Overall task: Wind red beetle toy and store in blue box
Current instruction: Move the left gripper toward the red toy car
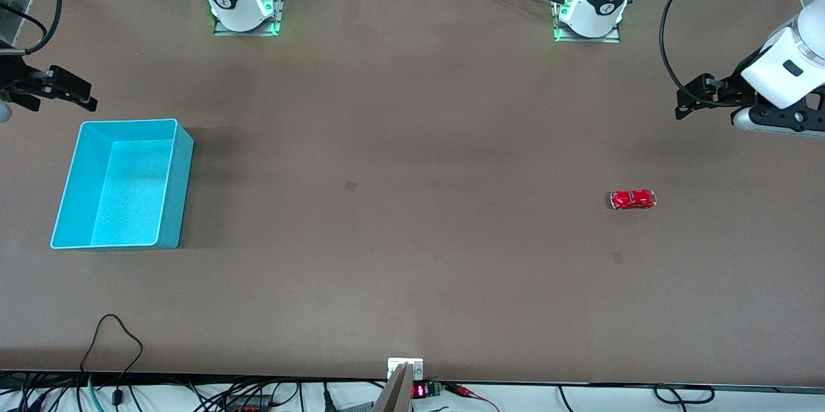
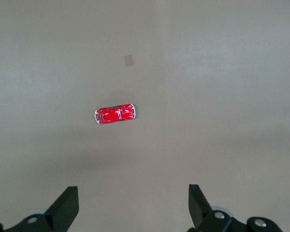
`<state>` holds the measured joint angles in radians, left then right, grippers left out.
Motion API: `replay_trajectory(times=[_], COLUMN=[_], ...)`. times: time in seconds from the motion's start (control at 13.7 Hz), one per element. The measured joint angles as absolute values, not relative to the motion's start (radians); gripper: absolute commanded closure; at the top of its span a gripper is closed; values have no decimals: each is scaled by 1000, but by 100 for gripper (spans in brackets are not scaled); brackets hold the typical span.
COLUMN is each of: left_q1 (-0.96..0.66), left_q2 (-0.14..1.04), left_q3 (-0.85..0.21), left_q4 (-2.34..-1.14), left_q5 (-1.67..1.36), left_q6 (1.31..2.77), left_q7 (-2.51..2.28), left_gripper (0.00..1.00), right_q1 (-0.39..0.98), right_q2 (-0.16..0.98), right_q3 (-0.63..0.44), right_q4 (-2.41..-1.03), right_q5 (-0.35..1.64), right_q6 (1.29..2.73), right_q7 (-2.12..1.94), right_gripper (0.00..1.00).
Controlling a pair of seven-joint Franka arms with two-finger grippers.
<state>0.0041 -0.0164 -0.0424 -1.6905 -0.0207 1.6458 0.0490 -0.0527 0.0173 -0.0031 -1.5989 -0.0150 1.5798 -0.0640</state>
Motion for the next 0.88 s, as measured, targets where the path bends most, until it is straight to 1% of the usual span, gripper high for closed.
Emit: replay_trajectory(times=[0.59, 0.88], left_q1=[5, 11], left_q2=[-16, -13], left_q3=[-42, -42], left_q4=[-1690, -1690], left_q5=[-21, -21], left_q6=[1646, 1609], left_q7=[49, 49], left_gripper=[0, 0], right_q1=[-53, -53], right_q2=[17, 17], right_q3=[-3, -4], right_q4=[-1599, -1599], right_q5=[-15, -15], right_q6=[1580, 1580], right_q7=[-64, -64], right_gripper=[0, 0])
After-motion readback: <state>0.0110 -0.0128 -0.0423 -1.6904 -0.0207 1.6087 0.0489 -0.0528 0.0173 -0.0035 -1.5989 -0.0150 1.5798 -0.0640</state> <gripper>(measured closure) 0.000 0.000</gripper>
